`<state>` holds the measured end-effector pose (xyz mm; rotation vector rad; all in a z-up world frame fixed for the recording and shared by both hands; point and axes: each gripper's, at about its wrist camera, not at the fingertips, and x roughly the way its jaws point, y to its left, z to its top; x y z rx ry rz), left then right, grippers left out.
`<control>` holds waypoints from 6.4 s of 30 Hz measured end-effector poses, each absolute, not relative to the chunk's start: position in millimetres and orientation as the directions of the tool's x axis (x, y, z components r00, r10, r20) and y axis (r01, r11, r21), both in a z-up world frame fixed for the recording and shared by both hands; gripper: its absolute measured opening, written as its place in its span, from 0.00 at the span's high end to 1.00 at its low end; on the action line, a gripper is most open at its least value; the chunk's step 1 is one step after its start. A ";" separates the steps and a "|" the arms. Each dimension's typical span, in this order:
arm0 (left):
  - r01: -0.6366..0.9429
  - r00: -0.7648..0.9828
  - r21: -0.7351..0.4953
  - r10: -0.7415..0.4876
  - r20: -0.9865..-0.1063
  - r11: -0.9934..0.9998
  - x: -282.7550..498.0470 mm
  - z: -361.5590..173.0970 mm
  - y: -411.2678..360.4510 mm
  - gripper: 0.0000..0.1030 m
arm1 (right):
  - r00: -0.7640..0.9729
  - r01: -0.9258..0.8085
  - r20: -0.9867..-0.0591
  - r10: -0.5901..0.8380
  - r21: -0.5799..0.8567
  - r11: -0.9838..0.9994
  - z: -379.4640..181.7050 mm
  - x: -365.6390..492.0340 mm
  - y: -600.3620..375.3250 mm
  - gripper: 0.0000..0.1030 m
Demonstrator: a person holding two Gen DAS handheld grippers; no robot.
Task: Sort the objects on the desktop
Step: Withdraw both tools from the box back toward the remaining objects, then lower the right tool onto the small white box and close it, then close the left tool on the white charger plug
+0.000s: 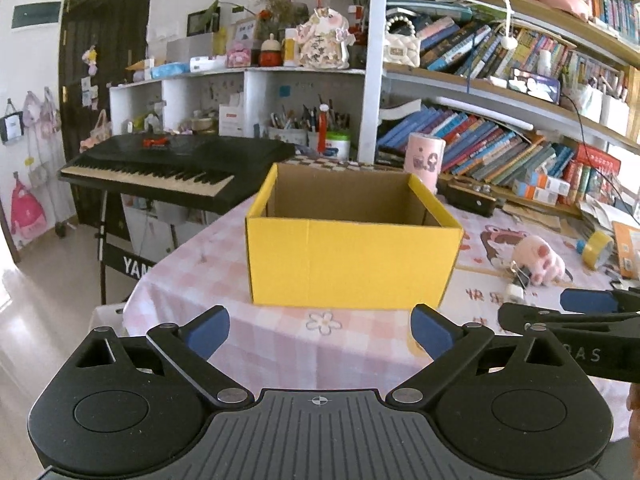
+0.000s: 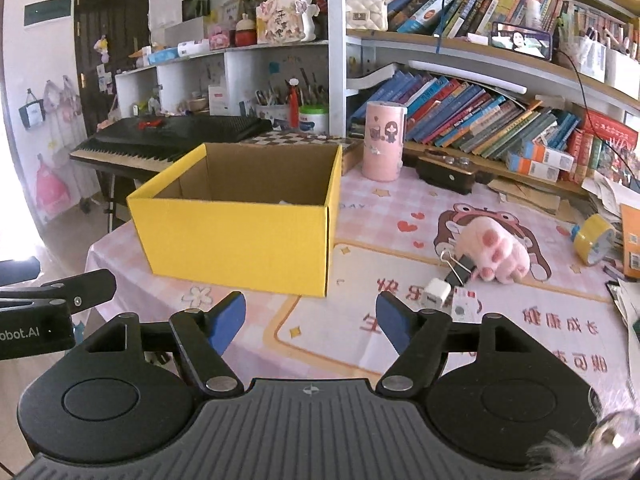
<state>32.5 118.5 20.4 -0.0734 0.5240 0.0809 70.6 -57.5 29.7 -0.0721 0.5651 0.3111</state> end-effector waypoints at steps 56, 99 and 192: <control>0.270 0.776 -0.035 -0.239 -0.584 0.962 61.6 1.8 3.0 0.03 | 0.783 0.064 -0.620 -0.046 0.006 0.998 11.6 40.5 -171.2 0.21; -0.052 0.720 0.035 0.062 -0.691 0.998 152.8 -13.2 -54.0 0.03 | 0.573 -0.342 -0.784 0.240 0.037 0.939 -51.0 235.6 -197.6 0.23; 0.078 0.720 -0.184 -0.184 -0.670 0.980 208.3 -12.2 -116.3 0.69 | 0.590 -0.322 -0.749 0.302 0.125 0.939 -10.3 240.1 -301.1 0.73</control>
